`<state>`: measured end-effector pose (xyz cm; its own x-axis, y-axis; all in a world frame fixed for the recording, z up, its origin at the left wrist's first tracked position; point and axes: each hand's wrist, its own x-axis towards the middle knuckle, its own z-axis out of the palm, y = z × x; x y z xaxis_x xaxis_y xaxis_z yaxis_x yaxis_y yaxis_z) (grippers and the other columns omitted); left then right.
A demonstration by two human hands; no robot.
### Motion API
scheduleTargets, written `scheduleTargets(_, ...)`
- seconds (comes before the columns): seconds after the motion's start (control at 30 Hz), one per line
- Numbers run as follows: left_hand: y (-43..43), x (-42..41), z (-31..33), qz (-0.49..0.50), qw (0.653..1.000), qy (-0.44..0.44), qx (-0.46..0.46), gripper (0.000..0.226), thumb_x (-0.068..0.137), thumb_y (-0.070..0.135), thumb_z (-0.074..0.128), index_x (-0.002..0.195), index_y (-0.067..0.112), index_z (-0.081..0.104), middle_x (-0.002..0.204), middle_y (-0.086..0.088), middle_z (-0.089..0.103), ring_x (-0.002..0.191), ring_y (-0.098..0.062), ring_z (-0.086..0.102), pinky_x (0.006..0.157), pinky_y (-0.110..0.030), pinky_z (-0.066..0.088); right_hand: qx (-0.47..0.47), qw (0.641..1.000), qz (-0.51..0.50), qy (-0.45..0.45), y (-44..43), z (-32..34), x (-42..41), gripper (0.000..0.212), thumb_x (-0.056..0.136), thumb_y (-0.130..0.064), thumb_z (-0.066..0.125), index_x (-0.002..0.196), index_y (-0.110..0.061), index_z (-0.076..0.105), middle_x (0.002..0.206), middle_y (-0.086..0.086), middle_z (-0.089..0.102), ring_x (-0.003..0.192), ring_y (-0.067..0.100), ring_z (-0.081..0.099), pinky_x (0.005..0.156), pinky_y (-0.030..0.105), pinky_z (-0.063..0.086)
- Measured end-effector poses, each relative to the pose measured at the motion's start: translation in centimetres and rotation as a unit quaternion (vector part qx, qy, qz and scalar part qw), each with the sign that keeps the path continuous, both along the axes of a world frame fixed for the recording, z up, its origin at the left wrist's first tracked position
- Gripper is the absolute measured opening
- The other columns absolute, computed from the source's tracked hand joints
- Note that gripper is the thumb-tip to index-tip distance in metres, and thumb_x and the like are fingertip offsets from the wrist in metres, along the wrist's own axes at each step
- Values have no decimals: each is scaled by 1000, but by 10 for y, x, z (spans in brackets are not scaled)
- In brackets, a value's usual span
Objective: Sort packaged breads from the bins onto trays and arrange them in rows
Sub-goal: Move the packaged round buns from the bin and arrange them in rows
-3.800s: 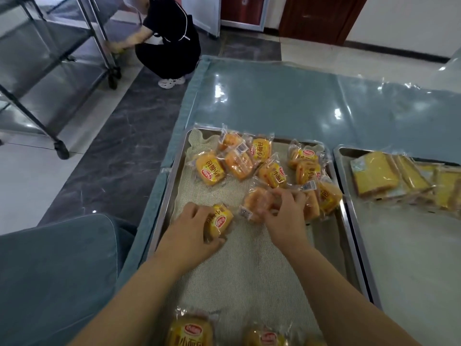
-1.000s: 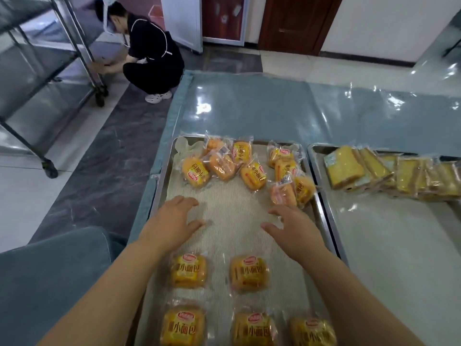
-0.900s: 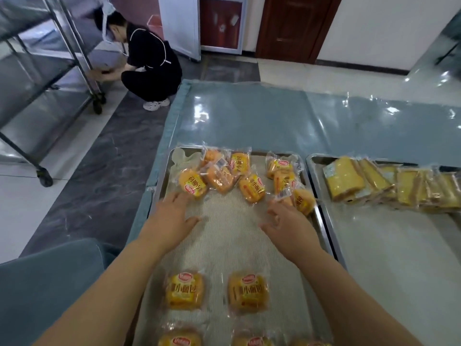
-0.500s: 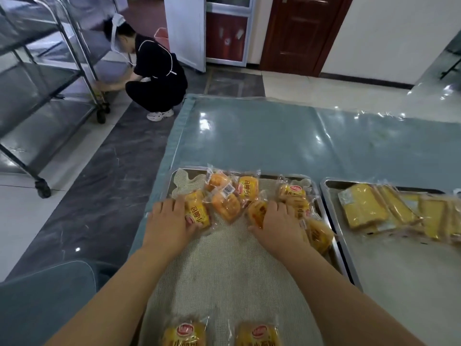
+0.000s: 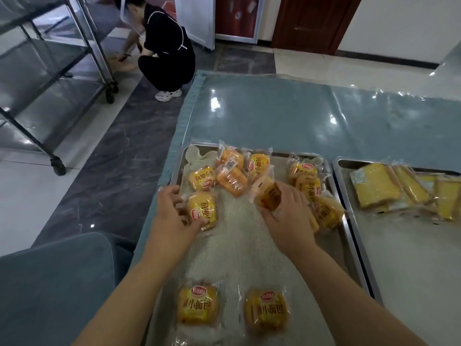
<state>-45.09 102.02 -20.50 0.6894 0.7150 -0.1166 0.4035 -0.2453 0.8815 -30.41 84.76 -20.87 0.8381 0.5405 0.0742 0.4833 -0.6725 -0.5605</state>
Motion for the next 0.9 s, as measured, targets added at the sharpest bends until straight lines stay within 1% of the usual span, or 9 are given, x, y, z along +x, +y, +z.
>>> scheduleTargets(0.07,0,-6,1,-25,999,16,-27,69,73,11,78,116,36,31,111,15,49,101,-10,56,91,-35,50,-8,1000,24,-18,-9,1,-8,61,89,-40,61,141,-20,37,140,-3,43,136,22,29,114,44,25)
scheduleTargets(0.13,3,-8,0,-104,993,43,-37,61,76,7,75,114,37,39,110,17,54,102,-6,56,89,-36,52,-12,997,64,-29,-18,4,-14,61,87,-40,64,140,-20,41,135,-4,46,127,12,32,108,31,24)
scheduleTargets(0.23,9,-4,-6,-245,962,118,7,60,83,6,67,127,39,44,128,10,53,116,-9,52,93,-34,51,-43,988,145,-34,-26,4,-16,64,82,-48,63,136,-17,48,127,-4,52,118,9,38,108,30,28)
scheduleTargets(0.37,4,8,-14,-337,896,226,181,65,90,19,55,146,36,26,152,10,28,136,-17,23,114,-37,18,-156,968,195,-14,-32,0,-14,66,85,-48,62,143,-25,38,137,-6,47,135,17,30,117,32,6)
scheduleTargets(0.47,-1,8,-17,-331,869,280,239,72,87,43,57,148,36,20,154,8,15,138,-22,11,114,-44,11,-243,949,203,-7,-30,-5,-13,66,88,-49,57,146,-28,32,144,-3,40,144,27,12,118,43,9)
scheduleTargets(0.57,-6,1,-21,-320,869,297,233,85,79,57,61,148,37,15,147,4,19,134,-23,17,111,-43,23,-268,944,189,29,-28,-9,-16,67,90,-42,58,148,-28,27,147,-1,35,146,28,0,115,46,19)
scheduleTargets(0.67,-9,-3,-24,-292,884,269,245,84,82,45,64,149,31,15,145,2,30,131,-21,24,109,-38,26,-254,950,172,52,-27,-10,-18,67,91,-37,59,148,-28,26,148,-1,32,145,27,1,115,46,23)
scheduleTargets(0.77,-8,-6,-24,-275,916,214,201,76,82,29,70,146,23,29,145,3,37,134,-17,28,110,-31,25,-251,952,166,62,-27,-10,-20,66,91,-35,59,148,-27,26,148,-2,32,145,26,4,113,47,28)
scheduleTargets(0.9,-10,-12,-23,-328,906,191,188,68,79,23,72,139,26,40,139,7,42,129,-13,31,107,-26,25,-245,950,183,64,-27,-6,-26,65,91,-34,60,148,-26,28,146,-3,34,139,23,16,113,41,26)
